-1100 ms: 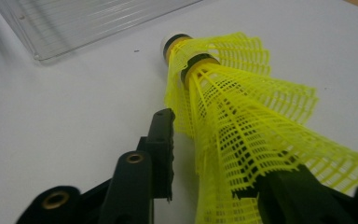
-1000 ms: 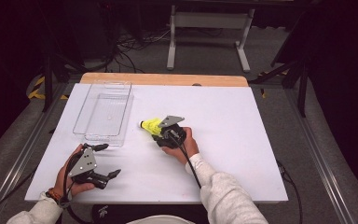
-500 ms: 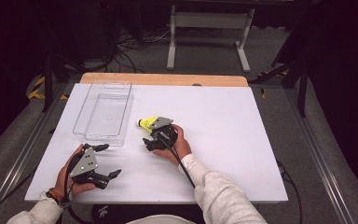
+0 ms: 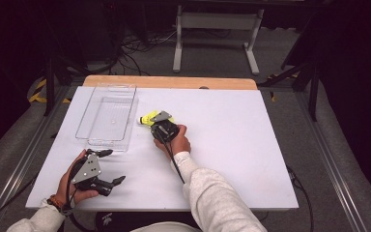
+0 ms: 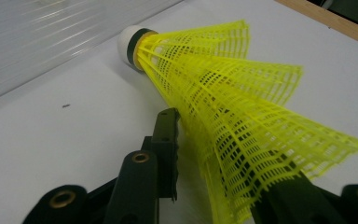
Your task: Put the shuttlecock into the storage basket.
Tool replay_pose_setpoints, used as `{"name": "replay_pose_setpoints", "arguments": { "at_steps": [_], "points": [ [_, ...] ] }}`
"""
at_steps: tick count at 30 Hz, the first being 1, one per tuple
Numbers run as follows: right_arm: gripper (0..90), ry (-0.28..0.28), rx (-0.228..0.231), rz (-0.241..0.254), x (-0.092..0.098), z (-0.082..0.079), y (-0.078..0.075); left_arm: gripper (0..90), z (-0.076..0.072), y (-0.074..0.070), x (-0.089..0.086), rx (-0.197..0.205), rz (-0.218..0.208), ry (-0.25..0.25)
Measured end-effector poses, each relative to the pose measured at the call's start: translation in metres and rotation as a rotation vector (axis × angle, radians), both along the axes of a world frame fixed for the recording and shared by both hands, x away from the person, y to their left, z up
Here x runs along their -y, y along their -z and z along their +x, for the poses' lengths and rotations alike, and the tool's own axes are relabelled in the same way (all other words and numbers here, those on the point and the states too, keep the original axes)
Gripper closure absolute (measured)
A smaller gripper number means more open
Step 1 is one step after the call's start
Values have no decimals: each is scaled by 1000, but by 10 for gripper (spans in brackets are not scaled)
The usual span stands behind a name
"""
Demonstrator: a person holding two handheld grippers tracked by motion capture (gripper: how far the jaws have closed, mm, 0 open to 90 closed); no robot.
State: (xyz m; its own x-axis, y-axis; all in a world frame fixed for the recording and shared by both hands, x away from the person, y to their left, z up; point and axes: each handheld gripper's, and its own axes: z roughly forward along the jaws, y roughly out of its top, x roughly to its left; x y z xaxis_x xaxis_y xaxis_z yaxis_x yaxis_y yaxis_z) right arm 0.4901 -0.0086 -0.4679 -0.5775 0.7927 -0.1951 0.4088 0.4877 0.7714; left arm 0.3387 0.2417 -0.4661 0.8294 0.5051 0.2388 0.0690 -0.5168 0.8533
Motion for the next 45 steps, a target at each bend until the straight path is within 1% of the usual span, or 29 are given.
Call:
{"name": "replay_pose_setpoints", "arguments": {
  "at_steps": [1, 2, 4, 5, 7, 11, 13, 16, 21, 22, 23, 24, 25, 27, 30, 33, 35, 40, 41, 43, 45],
  "points": [
    [784, -2, 8, 13, 0, 2, 0, 57, 0, 0, 0, 0, 0, 0],
    [807, -13, 3, 16, 0, 4, -1, 57, 0, 0, -1, 0, -1, 1],
    [815, -21, 8, -1, -3, 7, -2, 58, 0, 0, 0, -2, -2, 2],
    [829, -24, 10, 6, -4, 8, -2, 58, 0, 0, 0, -2, -1, 2],
    [843, -37, 19, -10, -7, 9, -2, 58, -1, -1, 0, -2, -2, 1],
    [871, -32, 32, -21, -8, 11, -2, 58, -1, 0, 0, -1, 0, 1],
    [873, -34, 29, 3, -6, 12, -4, 58, 0, 0, -1, -2, -1, 2],
    [874, -36, 26, 6, -5, 13, -4, 58, 0, 0, -1, 0, 0, 0],
    [877, -26, 10, 65, 1, 15, -6, 58, 0, -1, -2, 6, -2, -4],
    [877, -28, 5, 91, 3, 14, -8, 58, 0, -1, -2, 6, -1, -4],
    [877, -29, 8, 105, 6, 13, -10, 58, 0, -1, -2, 9, 0, -5],
    [877, -29, 8, 105, 6, 13, -10, 58, 0, -1, -2, 9, 0, -5],
    [877, -30, 7, 128, 8, 12, -12, 58, 0, -1, -2, 6, -4, -5],
    [878, -30, 11, 151, 11, 11, -15, 57, 0, -1, -3, 9, -10, -9],
    [878, -34, 13, 210, 20, 9, -19, 57, 0, -2, -2, 8, -12, -10],
    [878, -47, 28, 247, 26, 5, -24, 57, -1, -2, -2, 12, -15, -12],
    [878, -59, 24, 282, 29, 2, -29, 55, -1, -2, -2, 18, -14, -15],
    [878, -96, 45, 332, 31, -6, -41, 52, -1, -4, -5, 25, -31, -26],
    [878, -96, 45, 332, 31, -6, -41, 52, -1, -4, -5, 25, -31, -26],
    [878, -116, 54, 338, 29, -9, -45, 52, -1, -4, -6, 30, -31, -31],
    [878, -131, 52, 343, 26, -11, -48, 52, -2, -5, -7, 33, -36, -36]
  ]
}}
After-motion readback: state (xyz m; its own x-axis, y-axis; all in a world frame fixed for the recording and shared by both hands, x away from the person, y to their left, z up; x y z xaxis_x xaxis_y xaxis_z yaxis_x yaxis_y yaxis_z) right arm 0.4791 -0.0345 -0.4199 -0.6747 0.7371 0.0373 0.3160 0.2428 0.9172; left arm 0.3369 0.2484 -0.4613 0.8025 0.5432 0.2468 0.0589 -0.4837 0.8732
